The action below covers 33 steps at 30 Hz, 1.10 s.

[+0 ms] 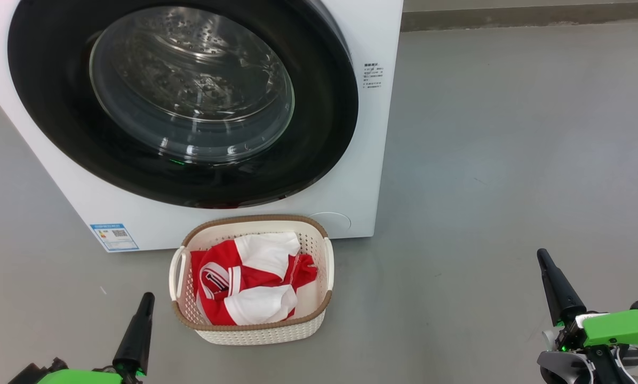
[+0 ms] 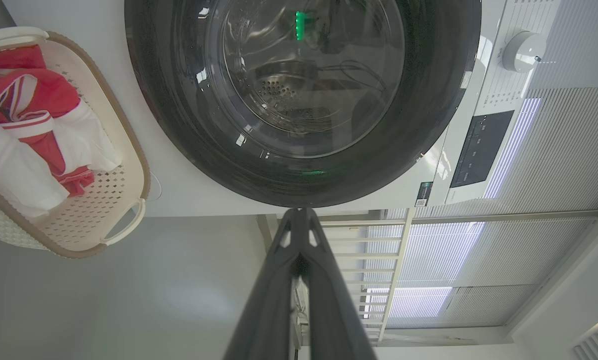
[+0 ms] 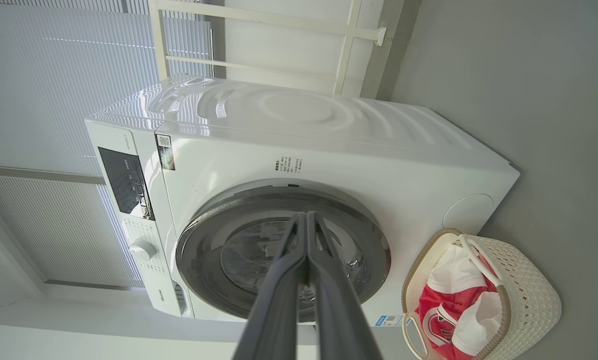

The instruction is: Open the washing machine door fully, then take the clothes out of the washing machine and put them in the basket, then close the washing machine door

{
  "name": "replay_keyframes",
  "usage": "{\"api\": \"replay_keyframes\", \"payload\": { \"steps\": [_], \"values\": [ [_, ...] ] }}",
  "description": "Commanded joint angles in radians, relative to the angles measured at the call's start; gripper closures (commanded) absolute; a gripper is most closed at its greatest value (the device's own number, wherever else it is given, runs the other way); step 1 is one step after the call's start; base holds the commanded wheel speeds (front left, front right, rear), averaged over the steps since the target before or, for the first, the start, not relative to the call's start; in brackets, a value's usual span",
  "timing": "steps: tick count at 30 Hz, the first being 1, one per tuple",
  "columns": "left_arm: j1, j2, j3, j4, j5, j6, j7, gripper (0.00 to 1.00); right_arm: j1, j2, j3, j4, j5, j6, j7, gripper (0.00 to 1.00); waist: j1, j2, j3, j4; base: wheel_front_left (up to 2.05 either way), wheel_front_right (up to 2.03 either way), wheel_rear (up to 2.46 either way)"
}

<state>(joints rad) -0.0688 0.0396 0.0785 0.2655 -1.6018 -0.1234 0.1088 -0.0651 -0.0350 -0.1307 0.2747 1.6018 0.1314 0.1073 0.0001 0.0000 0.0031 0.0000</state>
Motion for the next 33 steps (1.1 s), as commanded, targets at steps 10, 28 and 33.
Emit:
{"api": "replay_keyframes", "payload": {
  "steps": [10, 28, 33],
  "values": [
    [-0.039, 0.011, 0.035, -0.02, -0.007, -0.007, 0.004, 1.0, -0.043, -0.015, 0.017, -0.03, 0.007, -0.001, 0.006, 1.0, 0.0, 0.0, 0.0, 0.0, 0.0, 0.0, 0.0],
    [-0.039, 0.011, 0.035, -0.02, -0.007, -0.007, 0.004, 1.0, -0.043, -0.015, 0.017, -0.03, 0.007, -0.001, 0.006, 1.0, 0.0, 0.0, 0.0, 0.0, 0.0, 0.0, 0.0],
    [-0.039, 0.011, 0.035, -0.02, -0.007, -0.007, 0.004, 1.0, -0.043, -0.015, 0.017, -0.03, 0.007, -0.001, 0.006, 1.0, 0.0, 0.0, 0.0, 0.0, 0.0, 0.0, 0.0]
  ]
}}
